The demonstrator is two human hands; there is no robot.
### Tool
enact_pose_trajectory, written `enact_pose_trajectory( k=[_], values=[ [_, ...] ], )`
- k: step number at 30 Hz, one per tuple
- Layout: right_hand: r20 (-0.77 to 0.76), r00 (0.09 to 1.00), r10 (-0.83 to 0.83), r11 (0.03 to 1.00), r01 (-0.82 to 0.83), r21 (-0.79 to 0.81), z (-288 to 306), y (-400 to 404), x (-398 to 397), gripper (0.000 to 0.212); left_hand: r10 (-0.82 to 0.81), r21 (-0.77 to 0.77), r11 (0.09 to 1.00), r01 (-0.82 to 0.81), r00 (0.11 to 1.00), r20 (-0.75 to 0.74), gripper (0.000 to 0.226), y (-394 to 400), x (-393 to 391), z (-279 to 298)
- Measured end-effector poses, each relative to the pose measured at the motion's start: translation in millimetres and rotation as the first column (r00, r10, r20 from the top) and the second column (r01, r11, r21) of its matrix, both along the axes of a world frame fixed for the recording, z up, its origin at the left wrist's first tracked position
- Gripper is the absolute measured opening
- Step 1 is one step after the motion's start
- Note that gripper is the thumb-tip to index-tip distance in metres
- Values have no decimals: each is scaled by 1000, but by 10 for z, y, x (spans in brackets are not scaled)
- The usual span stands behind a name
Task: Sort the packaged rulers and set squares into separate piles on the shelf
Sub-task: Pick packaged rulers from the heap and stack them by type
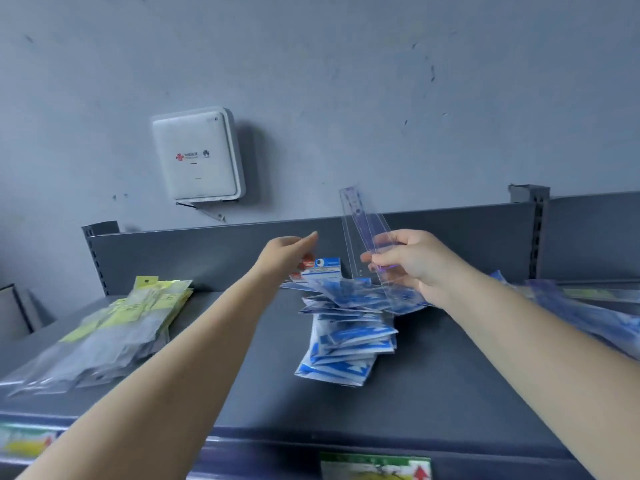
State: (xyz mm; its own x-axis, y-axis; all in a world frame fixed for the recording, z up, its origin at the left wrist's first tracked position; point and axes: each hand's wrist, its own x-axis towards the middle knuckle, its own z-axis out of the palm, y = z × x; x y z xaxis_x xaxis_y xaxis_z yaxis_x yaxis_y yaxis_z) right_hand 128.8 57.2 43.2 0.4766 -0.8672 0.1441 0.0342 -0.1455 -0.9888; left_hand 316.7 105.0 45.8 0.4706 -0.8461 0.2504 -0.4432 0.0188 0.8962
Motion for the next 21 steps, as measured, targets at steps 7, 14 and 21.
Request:
enact_pose_trajectory(
  k=[7, 14, 21],
  values=[
    [-9, 998, -55, 996, 54, -66, 6, 313, 870, 21, -250, -66, 968, 244, 963, -104, 11, 378, 452, 3],
    [60, 998, -34, 999, 34, 0, 26, 646, 1684, 16, -112, -89, 991, 100, 983, -145, 13, 884, 1459, -74],
    [64, 996, 57, 998, -57, 2, -30, 1014, 2534, 15, 51, -9, 999, -53, 993, -109, 7, 1423, 2385, -153]
  ],
)
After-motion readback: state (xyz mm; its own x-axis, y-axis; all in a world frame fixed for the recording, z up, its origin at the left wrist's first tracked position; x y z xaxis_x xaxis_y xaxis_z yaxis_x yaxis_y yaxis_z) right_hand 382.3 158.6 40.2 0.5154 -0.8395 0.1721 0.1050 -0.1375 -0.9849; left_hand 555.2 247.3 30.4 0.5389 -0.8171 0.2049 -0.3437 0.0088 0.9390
